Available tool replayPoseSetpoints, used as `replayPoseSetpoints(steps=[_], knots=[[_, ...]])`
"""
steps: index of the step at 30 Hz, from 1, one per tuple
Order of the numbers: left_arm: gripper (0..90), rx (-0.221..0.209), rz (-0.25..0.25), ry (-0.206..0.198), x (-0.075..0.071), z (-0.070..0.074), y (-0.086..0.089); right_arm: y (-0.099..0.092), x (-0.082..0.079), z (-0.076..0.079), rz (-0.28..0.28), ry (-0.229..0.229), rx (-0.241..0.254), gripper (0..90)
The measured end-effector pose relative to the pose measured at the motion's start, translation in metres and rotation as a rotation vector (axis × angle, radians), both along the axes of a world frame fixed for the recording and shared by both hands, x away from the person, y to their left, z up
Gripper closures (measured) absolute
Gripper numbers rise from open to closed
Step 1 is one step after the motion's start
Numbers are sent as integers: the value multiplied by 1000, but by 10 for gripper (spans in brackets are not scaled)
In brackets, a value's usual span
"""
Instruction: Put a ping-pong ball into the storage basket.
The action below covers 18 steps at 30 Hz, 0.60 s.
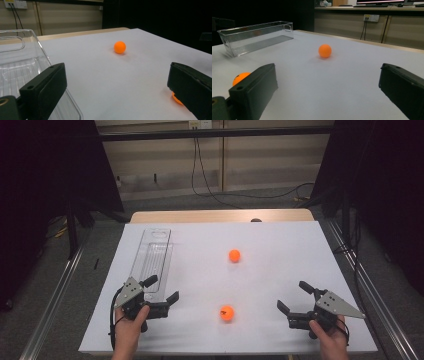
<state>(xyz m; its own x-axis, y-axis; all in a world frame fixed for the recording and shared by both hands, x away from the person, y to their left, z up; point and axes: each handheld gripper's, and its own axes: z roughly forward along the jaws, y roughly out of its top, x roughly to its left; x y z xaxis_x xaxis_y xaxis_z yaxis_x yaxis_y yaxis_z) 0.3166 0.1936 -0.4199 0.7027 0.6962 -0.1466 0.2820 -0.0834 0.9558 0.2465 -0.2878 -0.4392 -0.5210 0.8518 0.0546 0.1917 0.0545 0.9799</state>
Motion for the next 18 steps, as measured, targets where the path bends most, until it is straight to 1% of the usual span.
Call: replayPoseSetpoints(steps=[5, 7, 10, 12, 15, 18], knots=[[25, -4, -7, 1, 0, 1, -1, 0, 0, 0, 0, -1, 3, 13], [24, 0, -11, -1, 0, 2, -2, -1, 0, 0, 0, -1, 3, 14], [23, -8, -31, 4, 0, 3, -4, 0, 0, 0, 0, -1, 5, 15], [23, 2, -49, 7, 1, 3, -6, 0, 1, 0, 2, 0, 5, 15], [23, 13, -60, 18, 1, 2, -8, 0, 0, 0, 4, -3, 5, 15], [23, 10, -74, 18, 0, 2, -11, 0, 1, 0, 5, -1, 6, 15]])
